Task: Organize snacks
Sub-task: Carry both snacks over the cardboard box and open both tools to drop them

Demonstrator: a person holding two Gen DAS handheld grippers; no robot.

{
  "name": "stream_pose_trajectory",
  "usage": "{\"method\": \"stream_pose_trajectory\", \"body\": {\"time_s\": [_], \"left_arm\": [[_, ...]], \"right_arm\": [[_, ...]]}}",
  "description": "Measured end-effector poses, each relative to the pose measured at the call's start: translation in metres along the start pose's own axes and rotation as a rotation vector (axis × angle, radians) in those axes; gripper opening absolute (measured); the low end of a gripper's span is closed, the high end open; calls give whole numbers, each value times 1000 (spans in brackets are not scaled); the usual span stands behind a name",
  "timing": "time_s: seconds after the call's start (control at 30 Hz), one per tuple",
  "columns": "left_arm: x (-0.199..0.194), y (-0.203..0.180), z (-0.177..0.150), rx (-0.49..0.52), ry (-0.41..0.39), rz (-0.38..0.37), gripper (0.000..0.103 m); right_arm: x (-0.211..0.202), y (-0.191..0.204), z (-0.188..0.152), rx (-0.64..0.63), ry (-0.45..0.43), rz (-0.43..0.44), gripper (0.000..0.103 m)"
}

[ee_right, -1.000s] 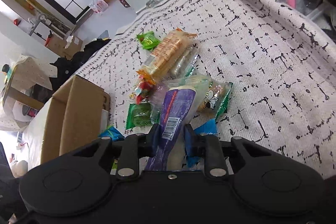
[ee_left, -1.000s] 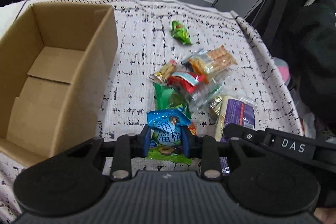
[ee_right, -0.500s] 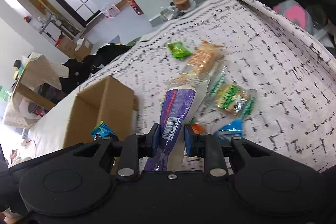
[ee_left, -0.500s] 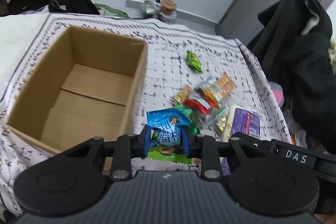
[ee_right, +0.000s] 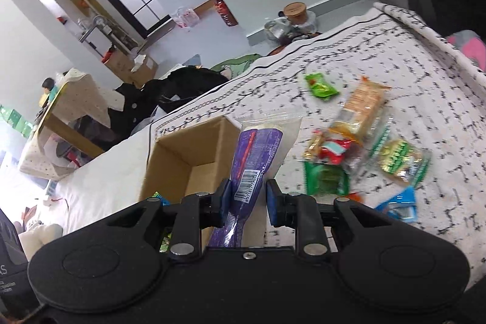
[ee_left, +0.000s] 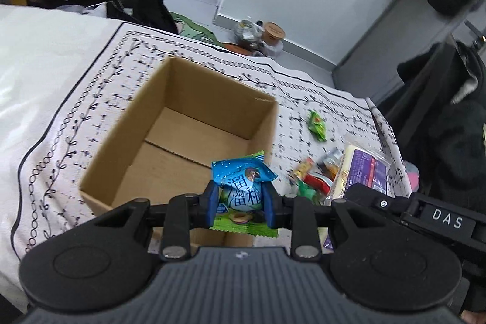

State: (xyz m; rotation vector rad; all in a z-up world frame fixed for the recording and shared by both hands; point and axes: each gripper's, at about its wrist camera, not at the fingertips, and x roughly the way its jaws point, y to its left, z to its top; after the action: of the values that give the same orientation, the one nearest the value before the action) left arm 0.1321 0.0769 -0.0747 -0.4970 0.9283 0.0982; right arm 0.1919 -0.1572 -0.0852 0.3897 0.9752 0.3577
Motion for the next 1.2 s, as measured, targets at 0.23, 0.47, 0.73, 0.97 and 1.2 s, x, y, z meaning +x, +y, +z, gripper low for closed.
{"method": "stream_pose_trajectory", "body": {"time_s": [0.23, 0.47, 0.73, 0.97, 1.2], "left_arm": [[1, 26, 8, -68, -7, 27, 29], [1, 48, 13, -135, -20, 75, 32], [7, 60, 16, -178, -4, 116, 49], [12, 57, 15, -186, 10, 119, 73], [14, 42, 10, -153, 14, 115, 79]], "right_arm": [[15, 31, 1, -30, 10, 20, 24], [36, 54, 1, -56, 29, 32, 24], [56, 67, -4, -75, 86, 28, 29], [43, 63, -3, -72, 86, 20, 32], [24, 36, -1, -55, 61, -49, 43]]}}
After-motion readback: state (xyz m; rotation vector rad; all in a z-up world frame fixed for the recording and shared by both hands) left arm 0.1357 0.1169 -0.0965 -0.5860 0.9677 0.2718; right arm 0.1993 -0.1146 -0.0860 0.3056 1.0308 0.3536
